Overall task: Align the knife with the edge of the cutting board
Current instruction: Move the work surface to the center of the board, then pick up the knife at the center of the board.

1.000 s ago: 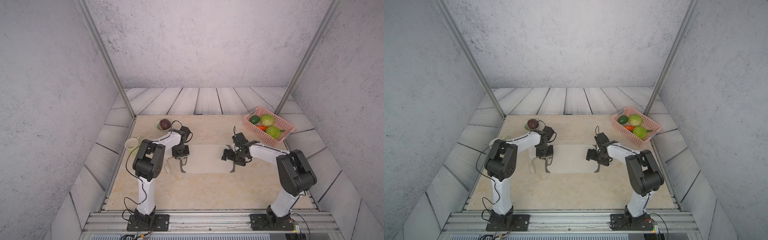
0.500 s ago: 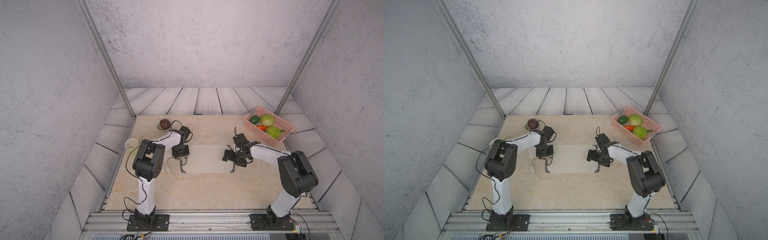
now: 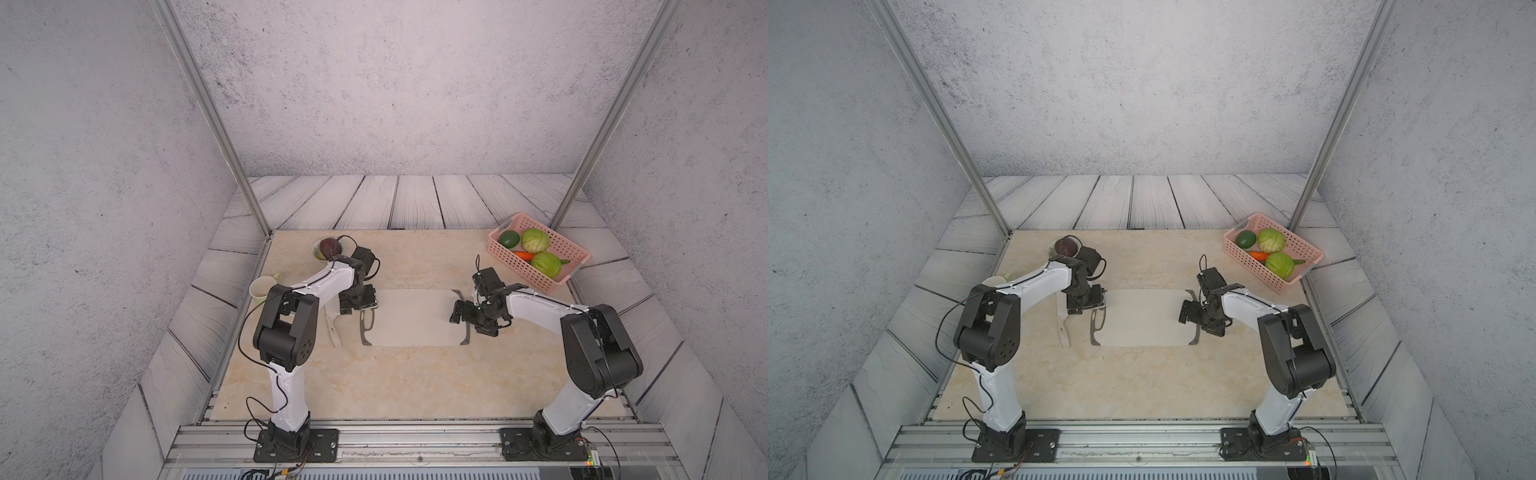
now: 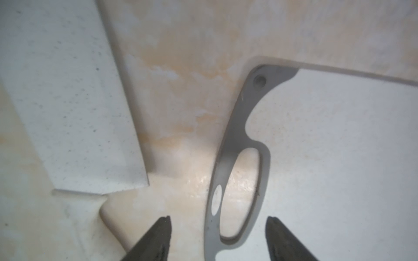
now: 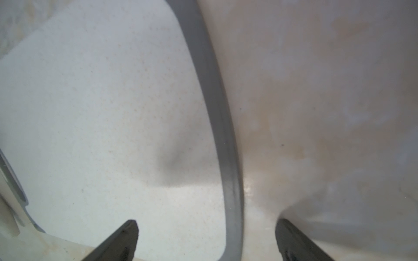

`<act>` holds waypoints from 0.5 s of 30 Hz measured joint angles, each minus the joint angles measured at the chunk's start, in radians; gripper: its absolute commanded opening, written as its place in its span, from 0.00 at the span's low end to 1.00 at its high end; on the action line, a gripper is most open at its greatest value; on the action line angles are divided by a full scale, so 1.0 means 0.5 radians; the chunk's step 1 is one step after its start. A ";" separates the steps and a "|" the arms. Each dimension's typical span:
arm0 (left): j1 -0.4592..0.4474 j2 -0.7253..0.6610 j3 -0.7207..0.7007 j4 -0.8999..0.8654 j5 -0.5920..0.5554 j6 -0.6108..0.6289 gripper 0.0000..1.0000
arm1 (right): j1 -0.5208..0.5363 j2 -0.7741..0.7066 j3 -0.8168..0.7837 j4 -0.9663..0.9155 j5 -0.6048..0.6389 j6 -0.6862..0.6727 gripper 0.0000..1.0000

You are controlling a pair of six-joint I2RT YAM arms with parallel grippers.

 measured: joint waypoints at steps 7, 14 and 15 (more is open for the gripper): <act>0.018 -0.311 -0.066 0.008 0.008 0.035 0.98 | -0.042 -0.057 -0.069 0.013 -0.072 -0.025 0.99; 0.154 -0.565 -0.178 -0.013 -0.063 0.056 0.98 | -0.055 -0.138 -0.155 0.011 -0.105 -0.060 0.99; 0.187 -0.590 -0.199 -0.020 -0.082 0.061 0.98 | -0.055 -0.146 -0.163 0.007 -0.106 -0.061 0.99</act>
